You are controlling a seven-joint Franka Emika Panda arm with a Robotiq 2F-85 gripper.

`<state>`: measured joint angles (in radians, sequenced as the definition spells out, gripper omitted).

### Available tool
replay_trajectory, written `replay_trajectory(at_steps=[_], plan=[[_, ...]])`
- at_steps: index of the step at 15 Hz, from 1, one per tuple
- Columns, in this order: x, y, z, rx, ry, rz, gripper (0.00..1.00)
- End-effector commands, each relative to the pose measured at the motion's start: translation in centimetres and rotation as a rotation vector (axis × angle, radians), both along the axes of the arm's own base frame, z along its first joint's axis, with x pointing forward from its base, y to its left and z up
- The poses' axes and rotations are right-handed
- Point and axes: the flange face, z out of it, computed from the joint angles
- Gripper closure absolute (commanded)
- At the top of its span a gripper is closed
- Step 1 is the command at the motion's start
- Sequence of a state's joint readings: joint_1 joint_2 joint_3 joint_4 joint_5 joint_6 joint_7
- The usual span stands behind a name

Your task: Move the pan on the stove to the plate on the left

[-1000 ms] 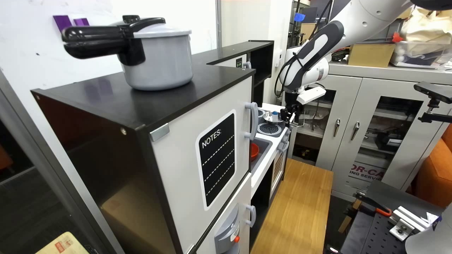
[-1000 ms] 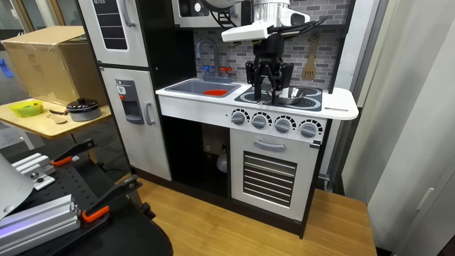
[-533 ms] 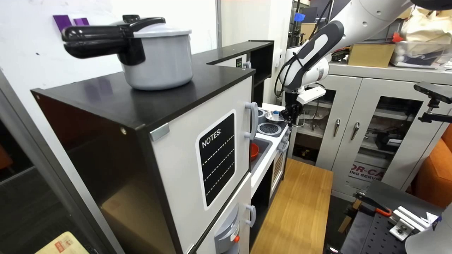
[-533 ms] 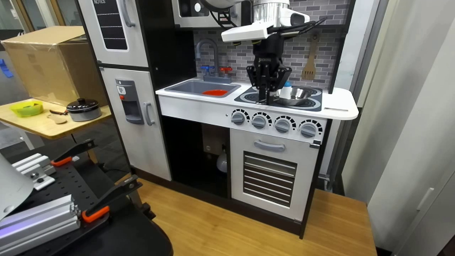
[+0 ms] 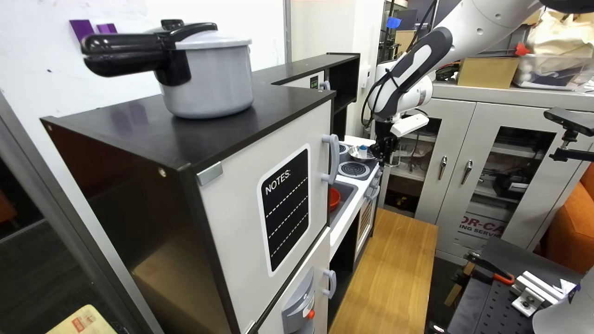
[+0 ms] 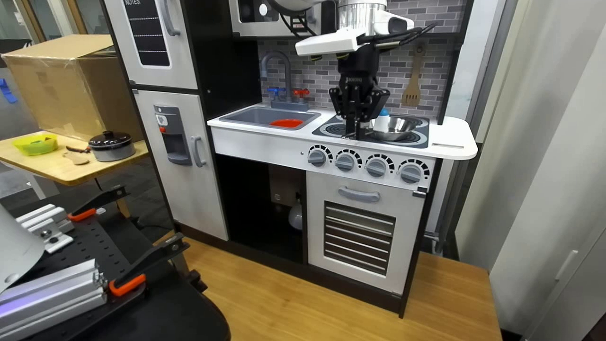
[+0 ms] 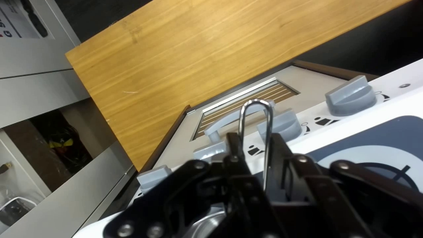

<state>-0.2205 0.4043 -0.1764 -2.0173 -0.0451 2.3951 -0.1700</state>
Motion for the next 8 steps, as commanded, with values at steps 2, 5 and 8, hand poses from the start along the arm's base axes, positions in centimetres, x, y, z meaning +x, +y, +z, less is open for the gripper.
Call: replay_trajectory(at_steps=[2, 5, 8], plan=[[0.0, 0.0, 0.9, -0.021, -0.024, 0.020, 0.94], [0.5, 0.4, 1.8, -0.030, -0.060, 0.044, 0.94], [0.9, 0.8, 2.6, -0.037, -0.089, 0.056, 0.94]])
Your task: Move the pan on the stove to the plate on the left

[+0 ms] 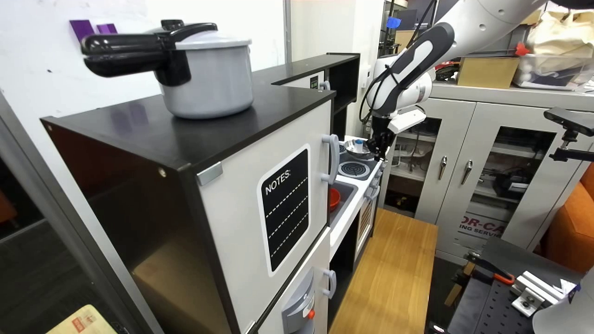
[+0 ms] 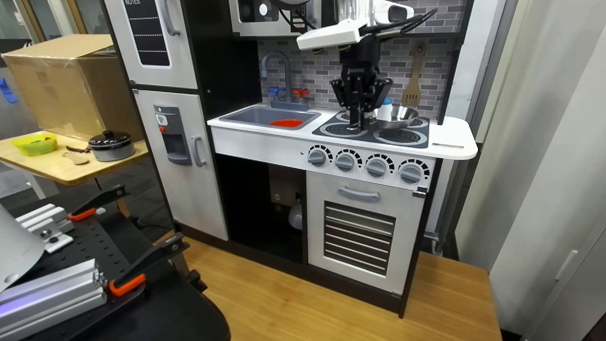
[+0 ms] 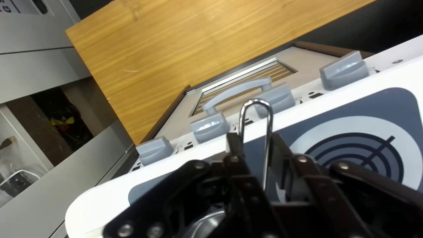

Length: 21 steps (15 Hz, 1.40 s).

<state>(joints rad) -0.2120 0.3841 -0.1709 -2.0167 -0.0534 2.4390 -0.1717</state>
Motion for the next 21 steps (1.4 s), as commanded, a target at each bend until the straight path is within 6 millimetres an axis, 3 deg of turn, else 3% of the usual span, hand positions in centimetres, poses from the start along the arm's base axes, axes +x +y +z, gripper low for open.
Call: replay_trajectory(at_steps=[1, 6, 13, 21], plan=[[0.0, 0.3, 1.3, -0.016, -0.036, 0.034, 0.94], [0.1, 1.0, 2.0, -0.020, -0.055, 0.056, 0.94], [0.7, 3.9, 4.4, -0.066, -0.133, 0.225, 0.94], [-1.7, 5.8, 4.1, -0.081, -0.134, 0.438, 0.94]])
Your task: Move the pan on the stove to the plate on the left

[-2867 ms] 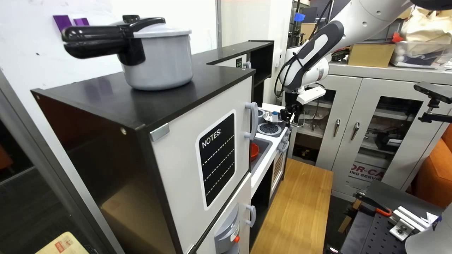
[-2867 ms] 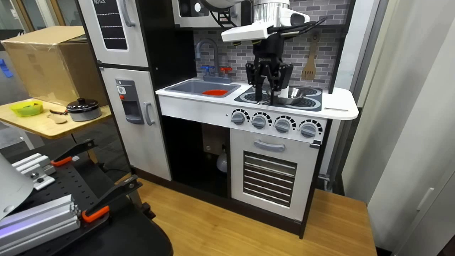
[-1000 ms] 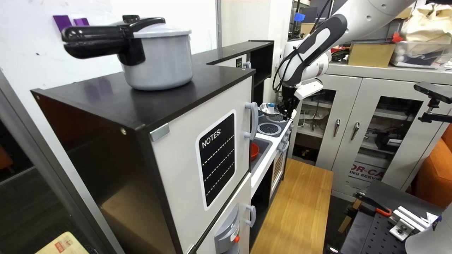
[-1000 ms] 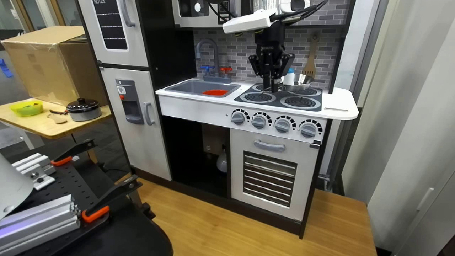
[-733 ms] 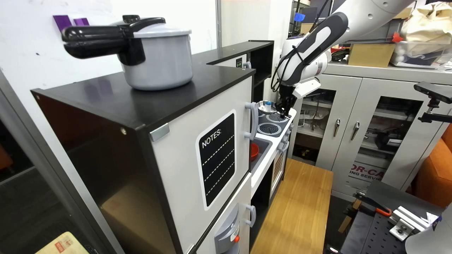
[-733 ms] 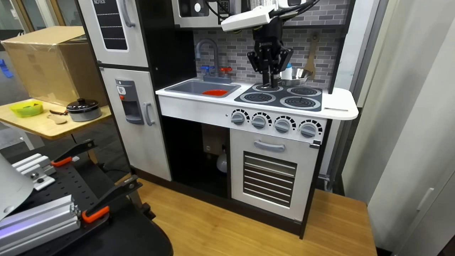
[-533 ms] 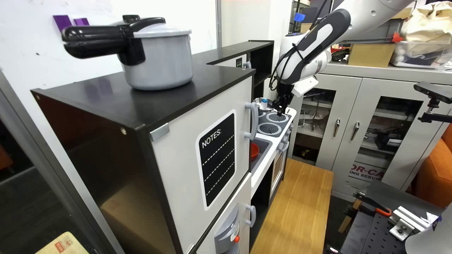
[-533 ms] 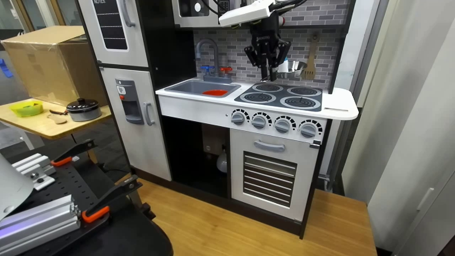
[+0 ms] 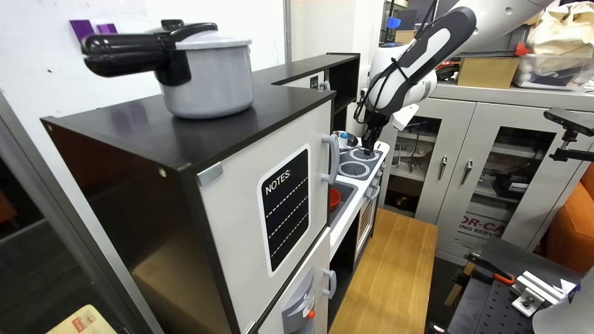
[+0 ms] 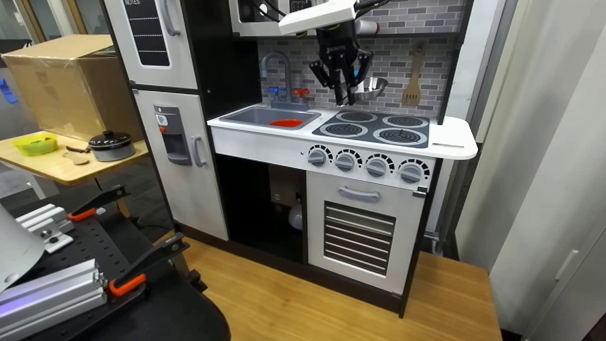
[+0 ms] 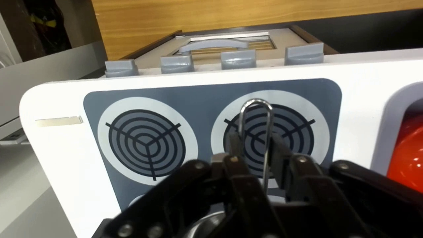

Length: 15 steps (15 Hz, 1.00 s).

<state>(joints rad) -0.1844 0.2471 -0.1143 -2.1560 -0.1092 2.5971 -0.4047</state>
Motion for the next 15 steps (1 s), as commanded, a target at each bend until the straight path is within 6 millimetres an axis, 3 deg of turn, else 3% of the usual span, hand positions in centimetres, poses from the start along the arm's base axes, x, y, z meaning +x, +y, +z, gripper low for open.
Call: replay_trajectory(at_steps=[1, 10, 15], plan=[[-1.5, 0.4, 0.4, -0.025, -0.021, 0.099, 0.94], [-2.3, 0.9, 1.7, -0.073, -0.066, 0.302, 0.94], [-2.7, 0.9, 0.6, -0.105, -0.088, 0.336, 0.94]])
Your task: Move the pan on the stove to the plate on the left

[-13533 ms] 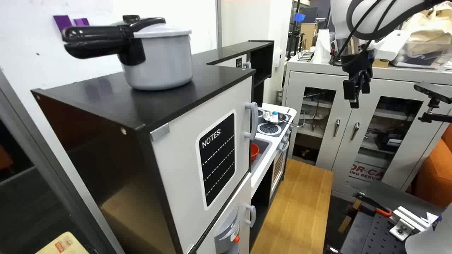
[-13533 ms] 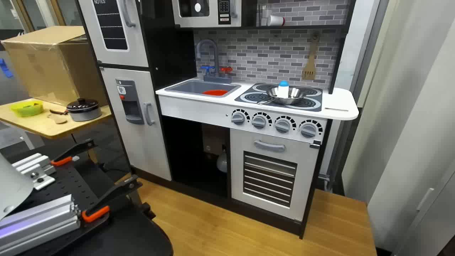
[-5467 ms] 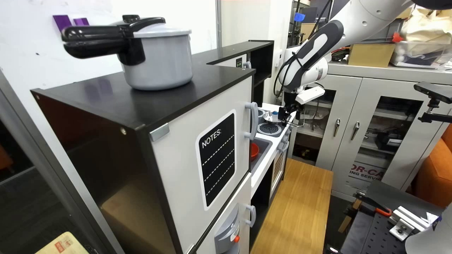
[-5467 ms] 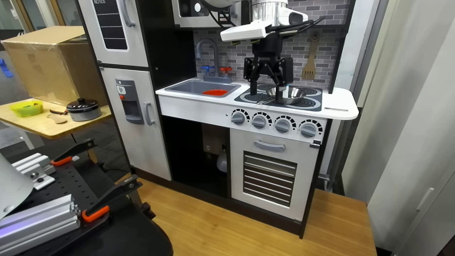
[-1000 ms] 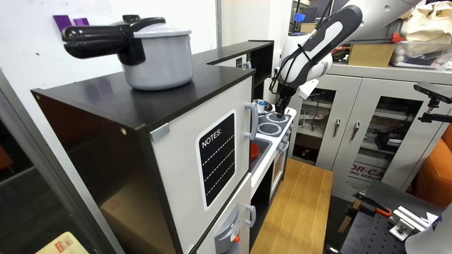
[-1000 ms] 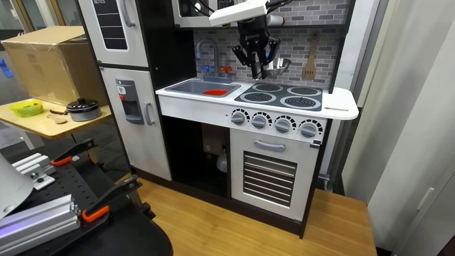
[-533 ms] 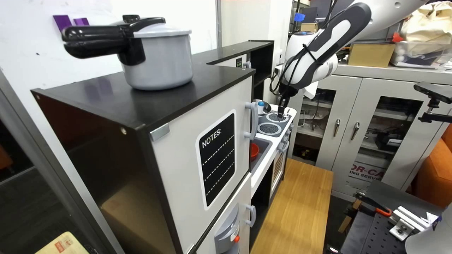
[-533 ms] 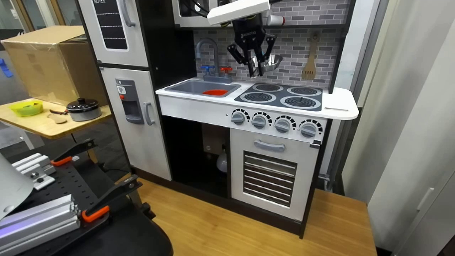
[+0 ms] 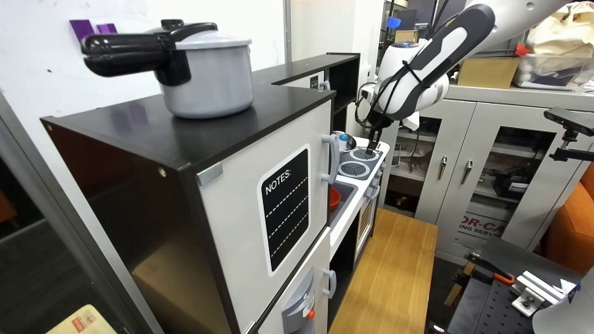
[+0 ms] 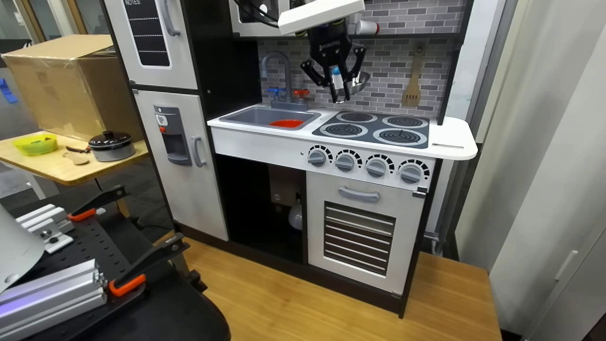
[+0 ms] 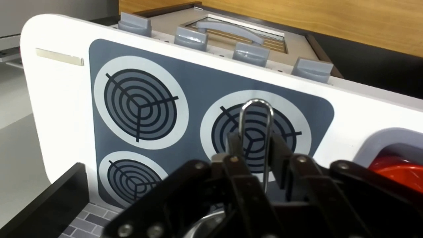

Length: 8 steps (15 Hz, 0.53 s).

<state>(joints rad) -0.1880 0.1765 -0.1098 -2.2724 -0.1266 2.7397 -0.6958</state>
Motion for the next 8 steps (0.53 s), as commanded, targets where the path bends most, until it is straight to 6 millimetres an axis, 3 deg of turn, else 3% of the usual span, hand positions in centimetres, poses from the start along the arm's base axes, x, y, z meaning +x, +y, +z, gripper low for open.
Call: replay_trajectory(at_steps=[1, 8], plan=[[-0.6, 0.1, -0.5, -0.032, -0.046, 0.039, 0.94], [-1.6, -0.7, -2.1, -0.098, -0.041, 0.158, 0.94]])
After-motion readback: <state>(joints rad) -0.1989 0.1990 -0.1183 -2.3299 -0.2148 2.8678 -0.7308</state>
